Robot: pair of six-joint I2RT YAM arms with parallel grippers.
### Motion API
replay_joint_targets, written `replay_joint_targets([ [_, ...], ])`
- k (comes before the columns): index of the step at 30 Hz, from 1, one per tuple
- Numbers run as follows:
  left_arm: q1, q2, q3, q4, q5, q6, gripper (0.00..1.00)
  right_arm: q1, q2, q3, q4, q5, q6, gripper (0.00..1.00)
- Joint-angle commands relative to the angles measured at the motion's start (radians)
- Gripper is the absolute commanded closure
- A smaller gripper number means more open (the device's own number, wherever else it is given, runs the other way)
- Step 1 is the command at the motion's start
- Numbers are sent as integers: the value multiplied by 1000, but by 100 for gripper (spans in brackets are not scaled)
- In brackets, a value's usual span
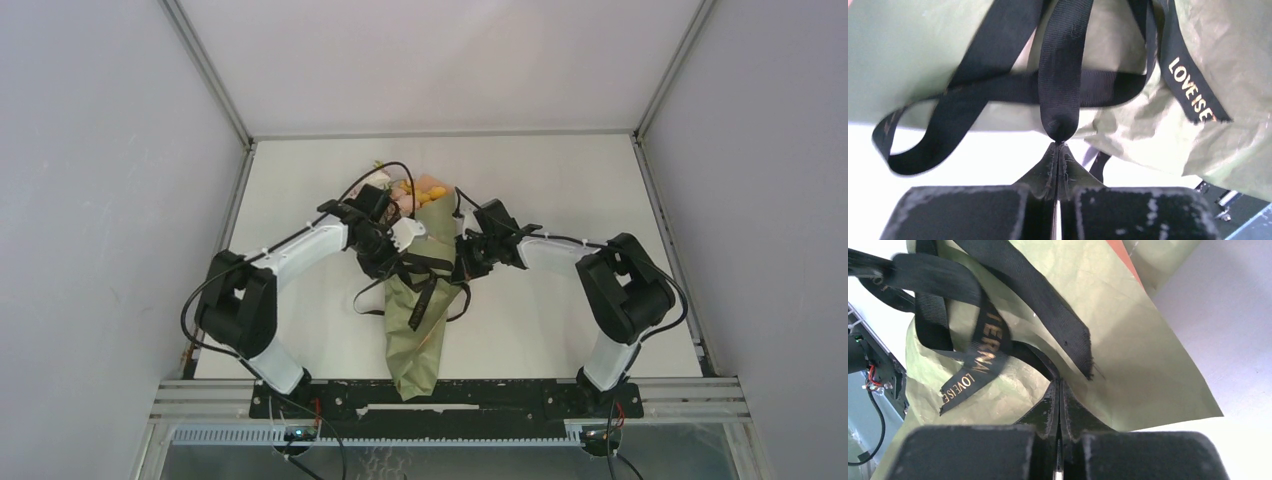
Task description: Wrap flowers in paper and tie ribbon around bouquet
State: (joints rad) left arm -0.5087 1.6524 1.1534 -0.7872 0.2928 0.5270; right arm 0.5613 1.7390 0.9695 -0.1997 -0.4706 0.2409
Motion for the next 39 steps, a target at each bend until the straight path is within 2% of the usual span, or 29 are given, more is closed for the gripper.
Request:
replay_joint_targets([
  [1,65,-118,92,-114,-19,7,100,-28,3,21,5,7,-11,100],
  [9,118,-179,255,-244,114,-7,100,-42,-27,16,45,-74,-12,100],
  [16,122,-161,312,-205,90,-34,100,-69,-65,4,75,-147,-3,100],
  [21,105,-80,360,-182,108,-27,100,-84,-74,-6,117,-180,15,100],
  [26,52,-40,503,-228,162,-37,100,-80,-63,-9,110,-180,16,100],
  [30,50,-46,644,-254,212,-109,100,-81,-57,-14,106,-177,15,100],
  [35,53,-47,609,-197,246,-202,100,-81,-54,-23,115,-178,21,100],
  [39,61,30,564,-114,241,-289,100,-78,-58,-28,111,-188,11,100],
])
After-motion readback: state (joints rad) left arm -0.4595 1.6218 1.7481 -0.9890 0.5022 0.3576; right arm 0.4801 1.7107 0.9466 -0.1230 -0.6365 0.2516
